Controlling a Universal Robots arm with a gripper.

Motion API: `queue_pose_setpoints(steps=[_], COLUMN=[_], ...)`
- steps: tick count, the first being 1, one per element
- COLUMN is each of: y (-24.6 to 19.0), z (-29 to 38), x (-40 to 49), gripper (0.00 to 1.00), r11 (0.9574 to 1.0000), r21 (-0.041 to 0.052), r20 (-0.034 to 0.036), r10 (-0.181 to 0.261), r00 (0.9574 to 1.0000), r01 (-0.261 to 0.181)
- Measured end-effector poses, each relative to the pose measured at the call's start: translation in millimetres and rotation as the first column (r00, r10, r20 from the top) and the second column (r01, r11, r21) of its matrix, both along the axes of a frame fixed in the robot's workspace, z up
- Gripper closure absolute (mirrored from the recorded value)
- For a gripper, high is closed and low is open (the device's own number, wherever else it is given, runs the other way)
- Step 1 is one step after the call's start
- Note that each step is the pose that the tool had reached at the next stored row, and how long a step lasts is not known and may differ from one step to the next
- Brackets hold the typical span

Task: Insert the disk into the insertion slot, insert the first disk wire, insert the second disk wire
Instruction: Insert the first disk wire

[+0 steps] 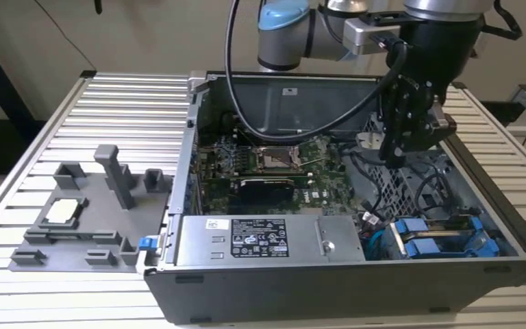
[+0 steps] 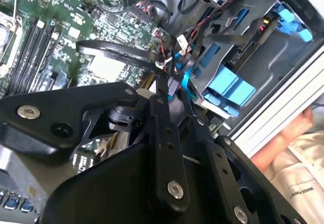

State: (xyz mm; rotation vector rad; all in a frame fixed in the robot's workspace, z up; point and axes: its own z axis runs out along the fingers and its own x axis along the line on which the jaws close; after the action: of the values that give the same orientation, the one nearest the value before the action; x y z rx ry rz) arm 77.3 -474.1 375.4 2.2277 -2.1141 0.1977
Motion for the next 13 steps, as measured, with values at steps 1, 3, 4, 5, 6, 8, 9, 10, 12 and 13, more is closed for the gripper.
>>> queue_pose_setpoints(steps=[1,3,4,5,6,8,9,10,12,13], y=[0.7,1.5,1.8,2.4,2.8,3.0,3.0,2.9,3.0,3.0], z=[0.0,-0.1,-0.2,-0.3,-0.4,-0.4,-0.4,-0.4,-0.4,-0.4], x=[0.1,0.0,0.0,0.0,-0.1,-0.6,-0.6,-0.6,-0.6,-0.6], gripper=[0.73,0.73,0.73,0.73,0.73,0.73,0.73,0.73,0.73,0.73], r11=[1.0,1.0,1.0,1.0,1.0,0.9999,0.9999,0.9999,0.9999,0.9999], r21=[-0.0002,-0.0005,-0.0012,-0.0035,-0.0074,-0.0154,-0.0158,-0.0161,-0.0163,-0.0164], r20=[0.0006,0.0048,0.0101,0.0163,0.0219,0.0233,0.0232,0.0232,0.0232,0.0233], r10=[0.0,0.001,0.002,0.003,0.004,0.006,0.006,0.006,0.006,0.006], r00=[1.0,1.0,0.9999,0.9999,0.9998,0.9997,0.9997,0.9997,0.9997,0.9997], r01=[0.0,-0.001,-0.002,-0.003,-0.004,-0.005,-0.005,-0.005,-0.005,-0.005])
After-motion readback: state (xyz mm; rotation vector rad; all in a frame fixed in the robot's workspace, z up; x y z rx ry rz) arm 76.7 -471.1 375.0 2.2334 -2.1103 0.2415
